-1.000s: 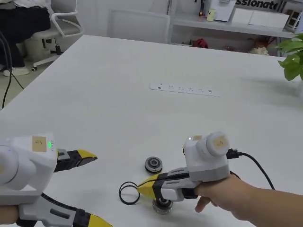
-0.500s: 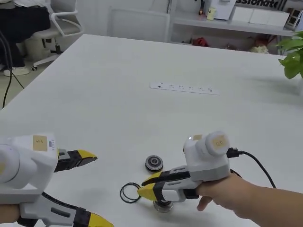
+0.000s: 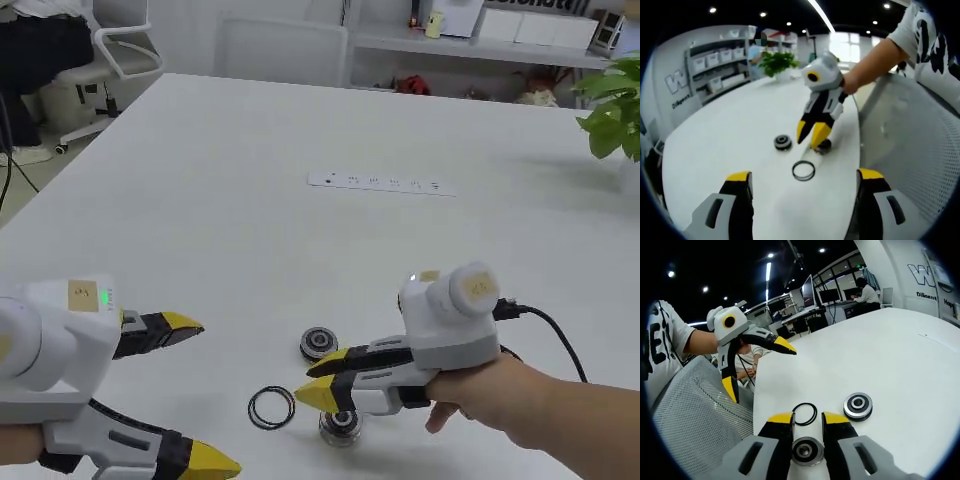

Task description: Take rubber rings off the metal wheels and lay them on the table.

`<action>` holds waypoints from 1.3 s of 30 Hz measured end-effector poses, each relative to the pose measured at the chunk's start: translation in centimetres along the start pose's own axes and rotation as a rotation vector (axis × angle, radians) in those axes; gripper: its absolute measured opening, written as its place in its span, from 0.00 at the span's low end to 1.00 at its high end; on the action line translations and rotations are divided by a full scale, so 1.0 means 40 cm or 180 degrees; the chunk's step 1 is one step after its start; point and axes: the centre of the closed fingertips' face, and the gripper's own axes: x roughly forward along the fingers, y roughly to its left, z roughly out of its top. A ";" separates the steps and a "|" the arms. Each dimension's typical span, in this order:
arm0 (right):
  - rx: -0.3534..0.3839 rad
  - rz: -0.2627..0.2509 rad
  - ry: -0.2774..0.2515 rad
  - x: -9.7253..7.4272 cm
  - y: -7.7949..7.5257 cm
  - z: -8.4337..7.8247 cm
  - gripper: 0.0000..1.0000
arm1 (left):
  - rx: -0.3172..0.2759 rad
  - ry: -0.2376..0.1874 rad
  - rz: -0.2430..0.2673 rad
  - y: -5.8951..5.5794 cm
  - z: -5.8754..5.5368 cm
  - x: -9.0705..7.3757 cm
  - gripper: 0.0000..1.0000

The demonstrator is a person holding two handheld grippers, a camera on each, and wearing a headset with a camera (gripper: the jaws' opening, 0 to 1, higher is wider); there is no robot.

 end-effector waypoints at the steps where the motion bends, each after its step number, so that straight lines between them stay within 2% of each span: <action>1: 0.0000 -0.0011 -0.0005 -0.004 -0.003 0.001 0.19 | -0.0001 -0.0006 0.0003 0.003 0.003 0.001 0.87; 12: -0.0026 -0.0135 -0.0103 -0.060 -0.025 0.014 0.21 | 0.0016 -0.0016 -0.0007 0.025 0.032 0.018 0.84; 23: -0.0030 -0.0306 -0.0190 -0.108 -0.070 0.027 0.23 | 0.0049 -0.0052 -0.0020 0.051 0.068 0.046 0.79; 31: -0.0066 -0.0369 -0.0180 -0.117 -0.088 0.028 0.25 | 0.0068 -0.0036 -0.0045 0.065 0.076 0.060 0.77; 39: -0.0096 -0.0430 -0.0179 -0.117 -0.111 0.034 0.27 | 0.0011 -0.0049 -0.0059 0.082 0.081 0.077 0.73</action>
